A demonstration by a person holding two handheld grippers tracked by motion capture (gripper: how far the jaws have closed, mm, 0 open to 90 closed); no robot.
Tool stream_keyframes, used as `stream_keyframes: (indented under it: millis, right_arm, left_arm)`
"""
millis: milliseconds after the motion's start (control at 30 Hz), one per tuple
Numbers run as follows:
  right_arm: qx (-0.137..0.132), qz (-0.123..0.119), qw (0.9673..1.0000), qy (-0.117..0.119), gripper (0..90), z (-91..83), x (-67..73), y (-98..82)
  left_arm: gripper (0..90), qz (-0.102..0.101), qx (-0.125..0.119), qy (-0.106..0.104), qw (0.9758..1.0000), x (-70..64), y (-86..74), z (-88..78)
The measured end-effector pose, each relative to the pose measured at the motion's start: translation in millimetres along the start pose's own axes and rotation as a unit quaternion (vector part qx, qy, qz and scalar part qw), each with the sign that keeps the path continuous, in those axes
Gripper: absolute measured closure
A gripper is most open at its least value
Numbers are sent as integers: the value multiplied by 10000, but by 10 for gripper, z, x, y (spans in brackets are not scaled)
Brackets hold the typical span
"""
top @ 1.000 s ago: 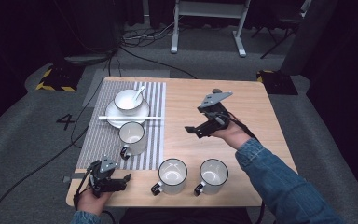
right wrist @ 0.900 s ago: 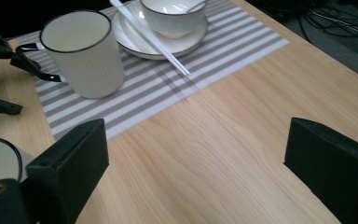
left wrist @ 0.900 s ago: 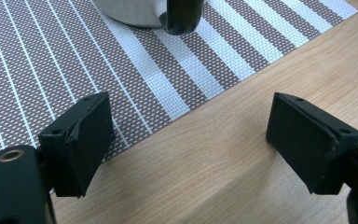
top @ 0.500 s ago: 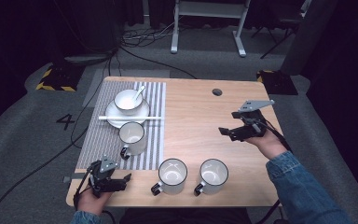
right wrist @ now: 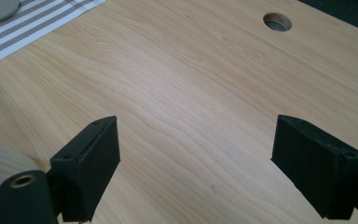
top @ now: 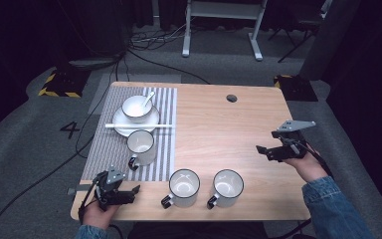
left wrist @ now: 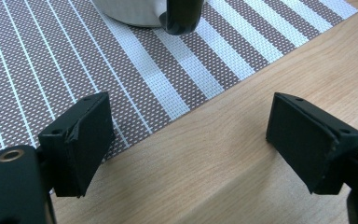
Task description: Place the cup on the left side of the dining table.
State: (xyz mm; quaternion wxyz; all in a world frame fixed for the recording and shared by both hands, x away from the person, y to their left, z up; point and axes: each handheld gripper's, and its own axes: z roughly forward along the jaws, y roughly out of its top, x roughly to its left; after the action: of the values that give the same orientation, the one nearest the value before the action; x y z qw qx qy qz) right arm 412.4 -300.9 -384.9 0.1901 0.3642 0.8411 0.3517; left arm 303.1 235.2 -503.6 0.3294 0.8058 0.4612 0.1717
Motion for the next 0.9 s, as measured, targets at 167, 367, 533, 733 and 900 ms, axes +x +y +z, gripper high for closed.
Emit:
stream_keyframes:
  millis: [167,367,533,733,900]
  right_arm:
    - [4,169,9998,-117,153,-33,-62,-215]
    - [-76,472,9987,-182,153,-30,-137,-533]
    - [-127,573,9980,-246,153,-47,-185,-744]
    - [-189,570,9979,-251,152,-59,-204,-953]
    - [-230,678,9971,-260,153,-54,-202,-1125]
  left_arm:
    - [153,-2,4,-9,10000,-1,0,1]
    - [152,-6,2,-7,10000,-1,0,0]
    - [153,10,8,1,10000,1,0,-1]
    - [153,18,19,-6,10000,2,0,-2]
    - [153,23,22,-7,10000,3,1,-2]
